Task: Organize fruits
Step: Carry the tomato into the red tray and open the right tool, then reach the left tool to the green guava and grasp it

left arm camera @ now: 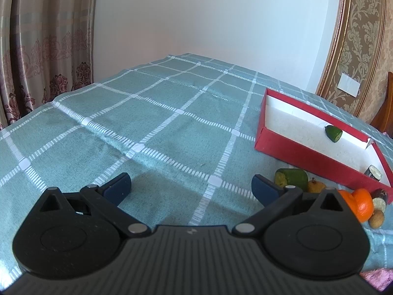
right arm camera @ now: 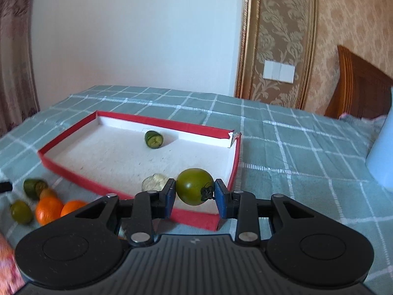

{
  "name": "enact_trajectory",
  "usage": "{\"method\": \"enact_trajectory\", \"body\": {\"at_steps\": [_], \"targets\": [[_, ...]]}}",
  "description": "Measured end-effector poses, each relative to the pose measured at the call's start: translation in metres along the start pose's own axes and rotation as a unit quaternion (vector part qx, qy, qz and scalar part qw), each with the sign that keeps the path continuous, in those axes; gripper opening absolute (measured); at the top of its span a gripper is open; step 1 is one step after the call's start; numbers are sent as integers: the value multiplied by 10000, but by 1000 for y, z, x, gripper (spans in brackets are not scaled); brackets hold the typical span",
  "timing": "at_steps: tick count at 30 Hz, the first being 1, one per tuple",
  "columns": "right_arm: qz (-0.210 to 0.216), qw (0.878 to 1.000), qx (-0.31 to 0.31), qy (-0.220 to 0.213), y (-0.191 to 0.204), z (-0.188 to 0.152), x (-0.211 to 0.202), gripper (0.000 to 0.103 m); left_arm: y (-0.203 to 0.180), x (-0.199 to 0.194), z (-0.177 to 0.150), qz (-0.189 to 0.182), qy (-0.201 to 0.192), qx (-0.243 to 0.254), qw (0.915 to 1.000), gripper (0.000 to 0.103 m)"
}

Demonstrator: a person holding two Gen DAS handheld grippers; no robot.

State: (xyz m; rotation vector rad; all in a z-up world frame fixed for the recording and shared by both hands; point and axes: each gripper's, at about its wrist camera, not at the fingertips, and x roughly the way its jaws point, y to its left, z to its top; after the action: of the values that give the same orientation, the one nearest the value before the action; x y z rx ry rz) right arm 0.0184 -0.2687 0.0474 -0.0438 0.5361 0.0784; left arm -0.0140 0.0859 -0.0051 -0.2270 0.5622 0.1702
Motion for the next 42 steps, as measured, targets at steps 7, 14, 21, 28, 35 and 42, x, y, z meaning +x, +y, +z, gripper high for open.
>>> {"method": "enact_trajectory", "body": {"at_steps": [7,14,21,28,35,42], "targets": [[69,9990,427,65,-15,20,33,34,2,-1,0,-41,-18,-43,10000,103],[119,9938,1106,-1,-38,2,18,51,2,-1,0,-46,-21,-37,10000,103],[-195,9938,1077,-192,-48,-47,-25,70,6,-5,-2,-323,-149,-147,9993,103],[-60,9898,1363,-406,-53,-68,-35,70,-17,-32,-7,-475,-600,432,9961,103],[107,9883,1499,-270,-58,-70,-31,70,-64,-57,-24,-573,-917,1628,9807,93],[219,9870,1575,-254,-60,-72,-30,70,-75,-50,-35,-837,-706,1856,9765,80]]}}
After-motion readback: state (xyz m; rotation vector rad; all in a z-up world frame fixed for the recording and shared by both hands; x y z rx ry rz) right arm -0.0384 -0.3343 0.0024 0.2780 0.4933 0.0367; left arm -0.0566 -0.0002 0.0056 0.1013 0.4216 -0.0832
